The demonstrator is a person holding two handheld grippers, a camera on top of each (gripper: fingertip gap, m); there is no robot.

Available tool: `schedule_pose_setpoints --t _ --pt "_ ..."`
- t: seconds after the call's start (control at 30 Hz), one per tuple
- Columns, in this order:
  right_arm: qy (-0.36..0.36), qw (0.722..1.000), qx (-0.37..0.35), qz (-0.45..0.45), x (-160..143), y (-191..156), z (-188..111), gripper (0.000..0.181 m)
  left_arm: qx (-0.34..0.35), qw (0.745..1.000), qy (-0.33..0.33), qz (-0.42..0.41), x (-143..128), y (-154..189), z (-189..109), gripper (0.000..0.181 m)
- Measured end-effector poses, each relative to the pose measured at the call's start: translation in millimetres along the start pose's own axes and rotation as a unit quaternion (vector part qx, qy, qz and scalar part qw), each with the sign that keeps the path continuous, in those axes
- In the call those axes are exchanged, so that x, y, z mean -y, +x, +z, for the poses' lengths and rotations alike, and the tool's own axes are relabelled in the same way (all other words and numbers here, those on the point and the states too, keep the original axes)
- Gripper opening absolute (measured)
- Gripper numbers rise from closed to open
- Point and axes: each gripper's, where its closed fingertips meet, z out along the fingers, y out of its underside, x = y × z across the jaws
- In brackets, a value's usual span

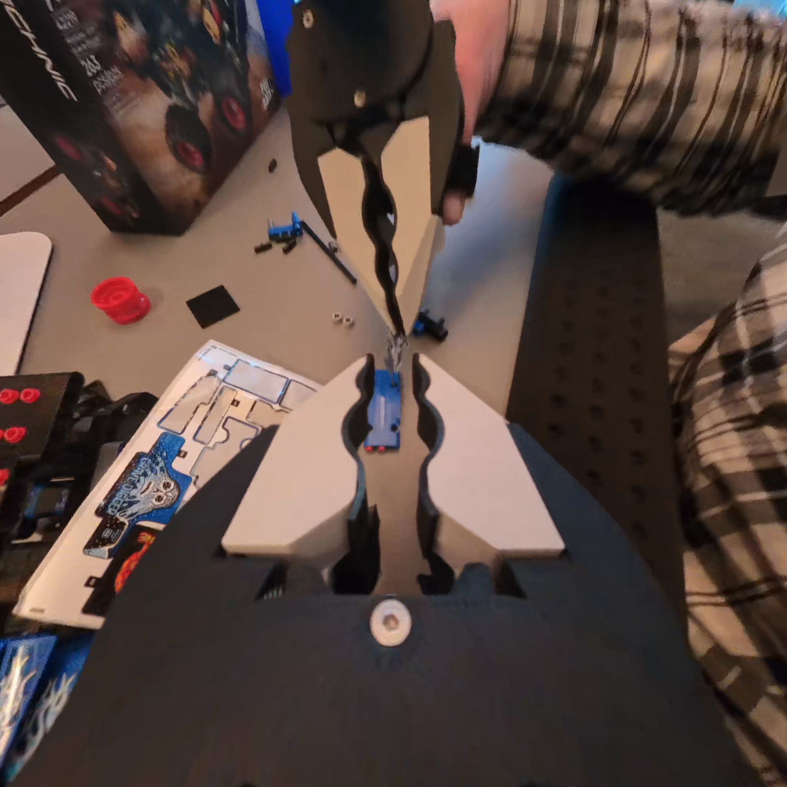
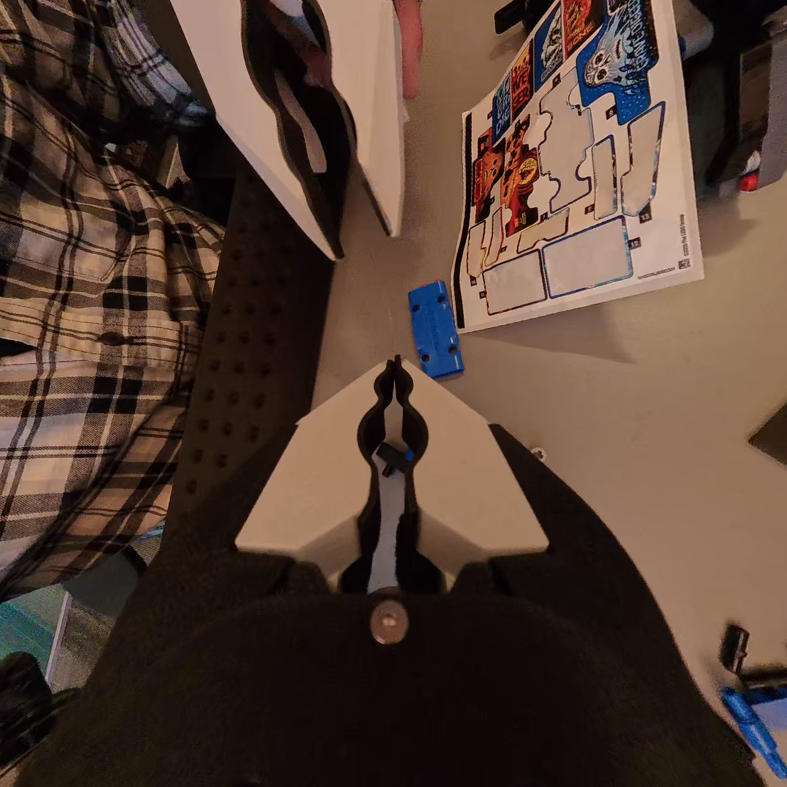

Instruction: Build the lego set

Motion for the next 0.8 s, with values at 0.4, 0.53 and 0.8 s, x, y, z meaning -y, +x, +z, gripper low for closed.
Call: schedule_pose_setpoints --t 0.4,0.53,0.8 --pt "0.018 1.0 0.004 -0.006 5.6 0.7 0.8 0.0 0.004 0.999 0.001 -0.044 -9.6 -3.2 7.0 0.0" --pt "0.039 0.999 -0.001 -0.004 8.1 3.7 -4.3 0.006 -0.007 0.996 0.023 -0.081 -6.1 -5.9 1.3 0.0" --pt "0.072 0.997 -0.028 0.001 13.7 11.0 -12.4 0.026 -0.049 0.986 0.071 -0.14 3.9 0.3 -3.9 0.0"
